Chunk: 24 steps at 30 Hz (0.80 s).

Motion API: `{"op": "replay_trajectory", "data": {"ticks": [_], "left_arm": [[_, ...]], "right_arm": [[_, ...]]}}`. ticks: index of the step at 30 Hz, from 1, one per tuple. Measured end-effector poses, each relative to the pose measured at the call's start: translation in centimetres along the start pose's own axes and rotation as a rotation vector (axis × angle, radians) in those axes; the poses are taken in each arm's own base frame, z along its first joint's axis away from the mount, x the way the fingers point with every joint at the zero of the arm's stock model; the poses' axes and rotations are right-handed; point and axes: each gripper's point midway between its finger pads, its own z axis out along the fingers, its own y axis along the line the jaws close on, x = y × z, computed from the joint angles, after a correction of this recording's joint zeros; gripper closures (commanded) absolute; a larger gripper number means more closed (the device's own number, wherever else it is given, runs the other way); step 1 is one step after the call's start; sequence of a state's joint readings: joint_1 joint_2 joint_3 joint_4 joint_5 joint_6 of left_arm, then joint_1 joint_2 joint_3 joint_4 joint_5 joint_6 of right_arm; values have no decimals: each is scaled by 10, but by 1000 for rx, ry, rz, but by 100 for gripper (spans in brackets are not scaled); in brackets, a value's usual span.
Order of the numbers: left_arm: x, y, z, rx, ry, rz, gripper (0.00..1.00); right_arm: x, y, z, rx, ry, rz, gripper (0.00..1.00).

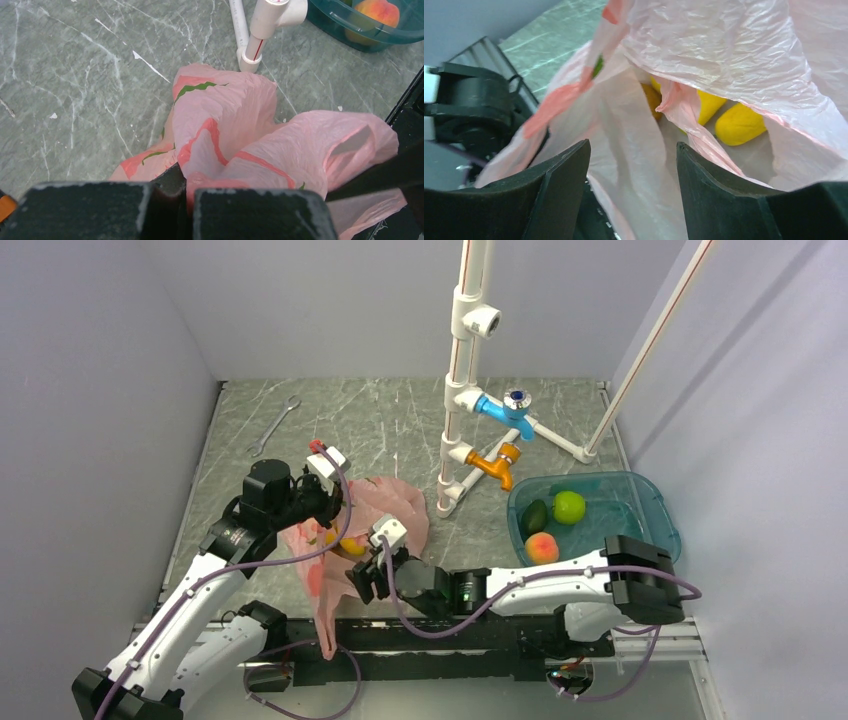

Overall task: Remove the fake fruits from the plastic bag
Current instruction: Take out the fake fruit from the plastic bag.

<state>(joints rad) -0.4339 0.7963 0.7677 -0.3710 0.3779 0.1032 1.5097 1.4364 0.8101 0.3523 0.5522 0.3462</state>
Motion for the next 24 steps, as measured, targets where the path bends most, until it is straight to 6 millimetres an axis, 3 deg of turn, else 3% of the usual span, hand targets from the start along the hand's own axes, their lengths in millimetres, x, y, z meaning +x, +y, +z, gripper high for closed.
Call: {"op": "replay_trajectory", "data": {"ticks": [6, 12, 14, 18, 21, 24], "left_arm": [[0, 0, 0, 0, 0, 0, 100], [1, 0, 0, -2, 2, -1, 100], [1, 1, 0, -8, 4, -2, 100], [0, 4, 0, -27, 3, -2, 100], [0, 6, -1, -36, 1, -1, 100], [0, 6, -1, -36, 3, -1, 100]], "right_arm": [[25, -29, 25, 92, 56, -6, 44], [49, -38, 51, 177, 92, -22, 45], [51, -44, 60, 219, 90, -4, 40], [45, -83, 75, 341, 75, 56, 23], [38, -113, 84, 411, 51, 71, 18], [44, -126, 94, 451, 60, 53, 16]]}}
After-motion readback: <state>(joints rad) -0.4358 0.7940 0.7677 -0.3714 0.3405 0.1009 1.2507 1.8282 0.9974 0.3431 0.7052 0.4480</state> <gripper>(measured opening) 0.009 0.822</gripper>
